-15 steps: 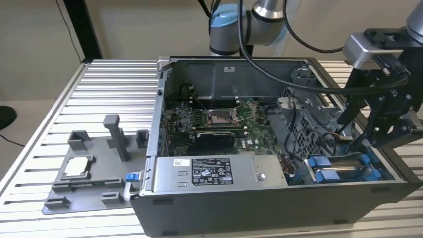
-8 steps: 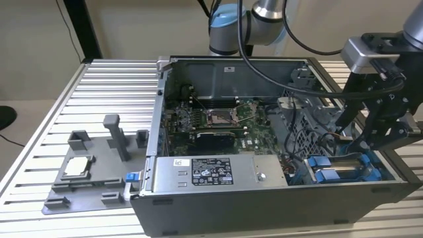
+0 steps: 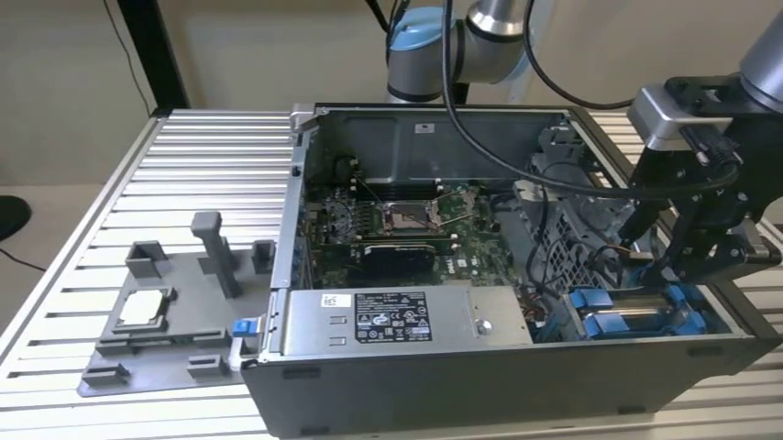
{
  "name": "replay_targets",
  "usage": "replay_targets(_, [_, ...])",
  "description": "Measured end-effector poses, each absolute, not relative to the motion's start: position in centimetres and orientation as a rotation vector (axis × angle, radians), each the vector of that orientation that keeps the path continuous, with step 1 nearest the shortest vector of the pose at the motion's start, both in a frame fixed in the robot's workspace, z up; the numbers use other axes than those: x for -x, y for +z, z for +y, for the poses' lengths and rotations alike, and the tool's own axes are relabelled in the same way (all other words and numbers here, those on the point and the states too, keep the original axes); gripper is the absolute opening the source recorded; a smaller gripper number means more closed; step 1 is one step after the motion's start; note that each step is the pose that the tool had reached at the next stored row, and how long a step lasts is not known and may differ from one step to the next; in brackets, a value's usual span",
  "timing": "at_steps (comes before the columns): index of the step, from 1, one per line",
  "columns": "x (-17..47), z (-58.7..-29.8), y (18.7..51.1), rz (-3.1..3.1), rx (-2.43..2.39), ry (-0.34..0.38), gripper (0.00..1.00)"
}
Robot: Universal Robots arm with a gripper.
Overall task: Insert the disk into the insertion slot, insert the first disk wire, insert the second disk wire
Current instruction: 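Insert the first disk wire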
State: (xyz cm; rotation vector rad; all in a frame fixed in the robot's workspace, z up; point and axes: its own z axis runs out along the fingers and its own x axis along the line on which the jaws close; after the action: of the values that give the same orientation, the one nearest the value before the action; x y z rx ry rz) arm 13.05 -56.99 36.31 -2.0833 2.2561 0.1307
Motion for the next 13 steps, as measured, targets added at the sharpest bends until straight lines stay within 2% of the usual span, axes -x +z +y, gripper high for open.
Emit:
replay_targets(5, [-13.27, -56.94, 36.11, 2.233, 2.077, 0.147, 1.0])
replay_targets(13, [-13.28, -56.95, 35.78, 2.218, 2.066, 0.117, 1.0])
